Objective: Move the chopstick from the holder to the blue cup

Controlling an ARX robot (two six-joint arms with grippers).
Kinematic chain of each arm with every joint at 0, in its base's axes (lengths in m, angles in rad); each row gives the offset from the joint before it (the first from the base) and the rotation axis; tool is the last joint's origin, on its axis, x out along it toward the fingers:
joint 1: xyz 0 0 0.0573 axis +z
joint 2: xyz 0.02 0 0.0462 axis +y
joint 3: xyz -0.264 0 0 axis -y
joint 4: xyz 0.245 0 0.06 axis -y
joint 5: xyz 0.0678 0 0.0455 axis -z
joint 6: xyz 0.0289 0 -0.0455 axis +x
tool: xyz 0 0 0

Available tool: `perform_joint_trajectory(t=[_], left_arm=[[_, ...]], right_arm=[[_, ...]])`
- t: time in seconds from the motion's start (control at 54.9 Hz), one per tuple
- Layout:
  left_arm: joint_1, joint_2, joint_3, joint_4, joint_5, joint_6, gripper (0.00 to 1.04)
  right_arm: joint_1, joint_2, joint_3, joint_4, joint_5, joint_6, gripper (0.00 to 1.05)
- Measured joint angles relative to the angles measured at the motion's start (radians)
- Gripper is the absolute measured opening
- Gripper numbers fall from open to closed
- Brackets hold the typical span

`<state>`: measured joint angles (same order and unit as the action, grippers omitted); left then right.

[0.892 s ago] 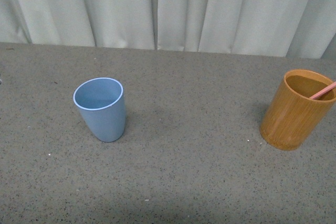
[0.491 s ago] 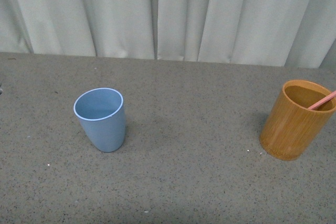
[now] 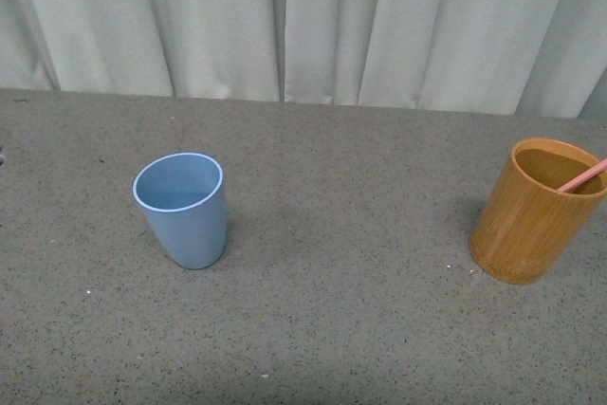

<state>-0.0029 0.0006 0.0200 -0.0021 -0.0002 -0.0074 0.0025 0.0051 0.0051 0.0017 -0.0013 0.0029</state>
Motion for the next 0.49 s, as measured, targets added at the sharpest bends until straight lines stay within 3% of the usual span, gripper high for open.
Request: perform_joint_trajectory(t=[0.491], left_arm=[[0.0,0.0,0.0,0.0,0.0,0.0,0.98]], right_arm=[[0.0,0.0,0.0,0.0,0.0,0.0,0.95]])
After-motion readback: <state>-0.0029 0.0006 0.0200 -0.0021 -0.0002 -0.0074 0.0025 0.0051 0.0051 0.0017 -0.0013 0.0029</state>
